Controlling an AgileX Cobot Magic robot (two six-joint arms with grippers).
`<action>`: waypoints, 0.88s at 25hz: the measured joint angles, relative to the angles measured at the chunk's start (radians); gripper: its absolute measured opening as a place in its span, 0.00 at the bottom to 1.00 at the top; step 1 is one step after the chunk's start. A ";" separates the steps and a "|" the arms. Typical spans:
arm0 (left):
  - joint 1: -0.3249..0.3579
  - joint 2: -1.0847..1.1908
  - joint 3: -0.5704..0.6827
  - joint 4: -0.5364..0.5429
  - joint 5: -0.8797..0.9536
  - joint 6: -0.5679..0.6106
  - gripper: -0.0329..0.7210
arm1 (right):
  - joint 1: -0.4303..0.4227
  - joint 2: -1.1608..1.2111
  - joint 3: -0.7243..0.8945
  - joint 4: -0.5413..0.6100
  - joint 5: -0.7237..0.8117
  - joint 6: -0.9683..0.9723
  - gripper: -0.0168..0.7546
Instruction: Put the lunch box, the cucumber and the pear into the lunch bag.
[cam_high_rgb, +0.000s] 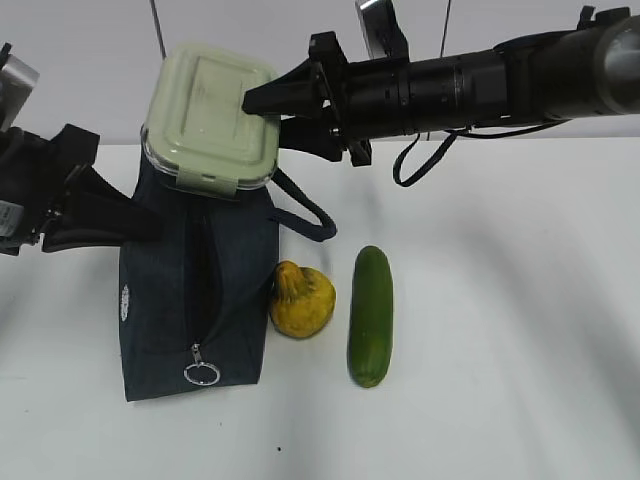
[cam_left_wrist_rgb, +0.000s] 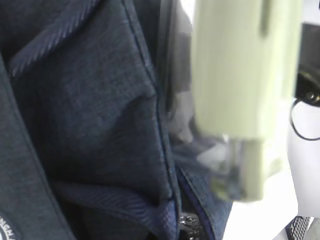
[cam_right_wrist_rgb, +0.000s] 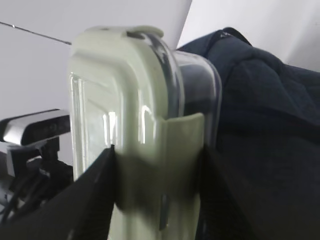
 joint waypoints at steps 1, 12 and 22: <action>0.000 0.000 0.000 0.000 0.000 0.002 0.03 | 0.000 0.000 -0.002 -0.024 0.000 0.007 0.51; 0.000 0.009 0.001 0.008 0.000 0.003 0.03 | 0.000 0.000 -0.012 -0.420 0.047 0.200 0.51; -0.002 0.007 0.000 -0.030 0.014 0.006 0.03 | 0.018 0.001 -0.042 -0.641 0.049 0.302 0.51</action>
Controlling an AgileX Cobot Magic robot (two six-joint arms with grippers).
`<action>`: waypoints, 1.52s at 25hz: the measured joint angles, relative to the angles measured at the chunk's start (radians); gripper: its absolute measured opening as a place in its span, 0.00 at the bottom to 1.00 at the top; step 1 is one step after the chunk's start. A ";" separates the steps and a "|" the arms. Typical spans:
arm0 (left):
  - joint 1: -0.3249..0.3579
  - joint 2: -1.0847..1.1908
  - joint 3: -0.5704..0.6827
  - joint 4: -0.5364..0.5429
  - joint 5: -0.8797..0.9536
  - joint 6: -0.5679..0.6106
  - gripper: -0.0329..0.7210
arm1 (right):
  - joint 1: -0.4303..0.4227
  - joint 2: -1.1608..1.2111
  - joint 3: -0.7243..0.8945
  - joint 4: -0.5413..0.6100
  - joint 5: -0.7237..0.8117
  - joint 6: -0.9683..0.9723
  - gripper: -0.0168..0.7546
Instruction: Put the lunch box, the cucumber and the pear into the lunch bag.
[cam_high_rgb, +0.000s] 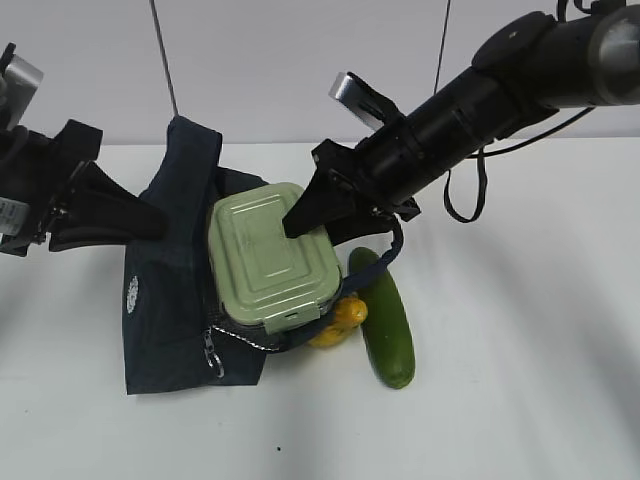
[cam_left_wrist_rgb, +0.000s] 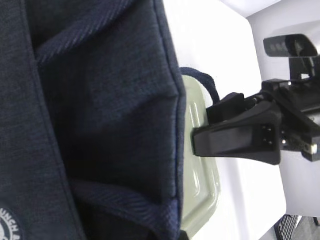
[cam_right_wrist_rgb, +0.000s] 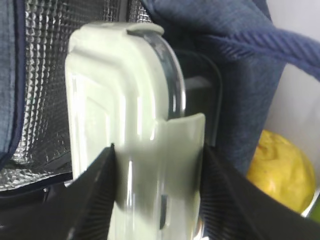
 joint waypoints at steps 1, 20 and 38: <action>0.000 0.000 0.000 -0.002 0.001 0.002 0.03 | 0.012 0.000 -0.013 -0.009 -0.006 0.002 0.51; 0.000 0.000 0.000 -0.028 0.018 0.030 0.03 | 0.175 0.078 -0.262 -0.115 -0.151 0.127 0.51; 0.000 0.000 0.000 -0.052 0.046 0.043 0.03 | 0.237 0.127 -0.285 -0.237 -0.111 0.130 0.67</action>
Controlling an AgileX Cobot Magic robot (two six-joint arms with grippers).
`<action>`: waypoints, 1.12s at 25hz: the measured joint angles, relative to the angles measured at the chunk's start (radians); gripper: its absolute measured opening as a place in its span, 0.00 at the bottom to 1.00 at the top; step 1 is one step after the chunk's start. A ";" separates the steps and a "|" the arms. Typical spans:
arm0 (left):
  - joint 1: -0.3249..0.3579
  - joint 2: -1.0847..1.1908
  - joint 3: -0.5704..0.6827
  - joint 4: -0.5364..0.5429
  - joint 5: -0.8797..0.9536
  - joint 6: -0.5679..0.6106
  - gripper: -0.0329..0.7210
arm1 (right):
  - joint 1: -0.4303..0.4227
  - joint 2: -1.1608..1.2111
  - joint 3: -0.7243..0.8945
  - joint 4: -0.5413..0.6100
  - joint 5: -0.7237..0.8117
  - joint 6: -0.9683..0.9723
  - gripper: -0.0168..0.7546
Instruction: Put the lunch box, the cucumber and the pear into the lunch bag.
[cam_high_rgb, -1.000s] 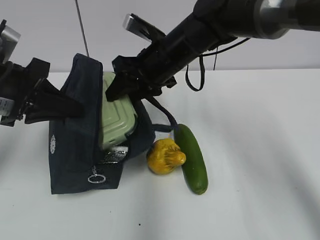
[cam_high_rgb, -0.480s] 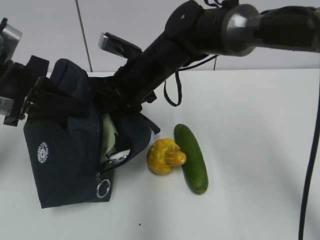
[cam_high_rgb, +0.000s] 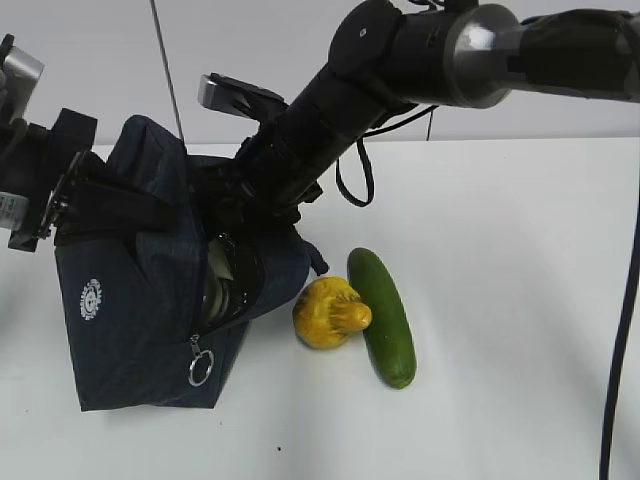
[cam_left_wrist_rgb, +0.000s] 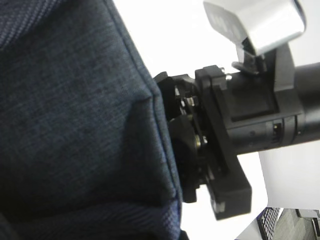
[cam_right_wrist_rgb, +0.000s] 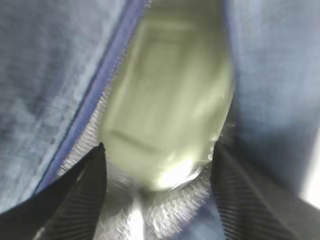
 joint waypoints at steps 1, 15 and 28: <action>0.000 0.000 0.000 0.000 0.000 0.000 0.03 | 0.000 0.000 -0.011 -0.020 0.014 0.000 0.68; 0.000 0.000 0.000 0.011 0.003 0.000 0.03 | 0.000 -0.034 -0.375 -0.672 0.260 0.261 0.61; 0.000 0.000 0.000 0.013 0.006 0.000 0.03 | -0.011 -0.295 -0.025 -0.791 0.269 0.404 0.51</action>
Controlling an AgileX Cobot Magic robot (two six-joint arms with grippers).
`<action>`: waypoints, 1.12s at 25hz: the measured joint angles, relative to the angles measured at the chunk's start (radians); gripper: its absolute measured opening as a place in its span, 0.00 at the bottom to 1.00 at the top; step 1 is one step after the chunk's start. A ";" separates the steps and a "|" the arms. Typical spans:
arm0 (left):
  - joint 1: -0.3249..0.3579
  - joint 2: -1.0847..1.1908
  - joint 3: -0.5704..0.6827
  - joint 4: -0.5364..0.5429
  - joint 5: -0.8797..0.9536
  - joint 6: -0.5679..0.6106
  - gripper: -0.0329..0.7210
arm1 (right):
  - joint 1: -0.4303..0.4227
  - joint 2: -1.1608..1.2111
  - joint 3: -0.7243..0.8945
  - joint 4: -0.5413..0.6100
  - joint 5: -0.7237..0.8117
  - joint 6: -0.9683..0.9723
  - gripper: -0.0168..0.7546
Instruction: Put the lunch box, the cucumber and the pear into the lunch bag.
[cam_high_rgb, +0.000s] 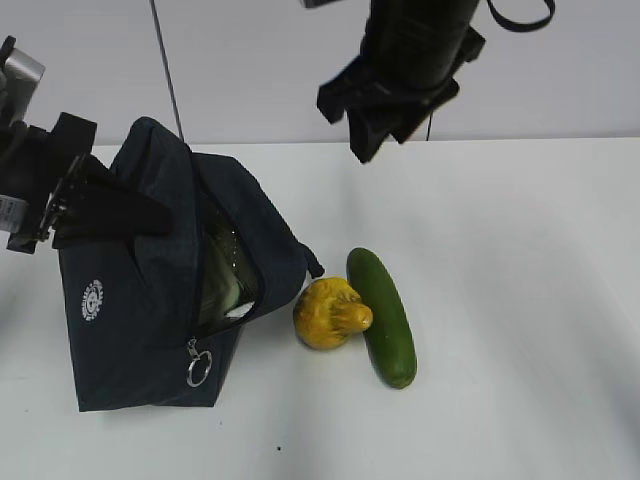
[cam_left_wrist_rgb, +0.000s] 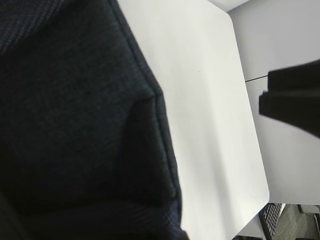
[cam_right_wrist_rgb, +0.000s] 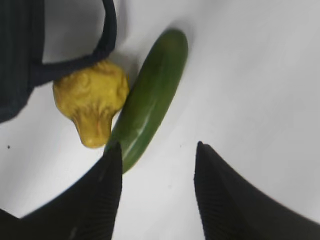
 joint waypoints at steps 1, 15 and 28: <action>0.000 0.000 0.000 0.000 0.001 0.000 0.03 | 0.000 -0.012 0.048 0.000 0.000 0.000 0.50; 0.000 0.000 0.000 0.000 0.004 0.000 0.02 | 0.000 -0.031 0.395 0.134 -0.097 -0.043 0.66; 0.000 0.000 0.000 0.000 0.005 0.000 0.02 | 0.000 0.090 0.404 0.159 -0.156 -0.045 0.72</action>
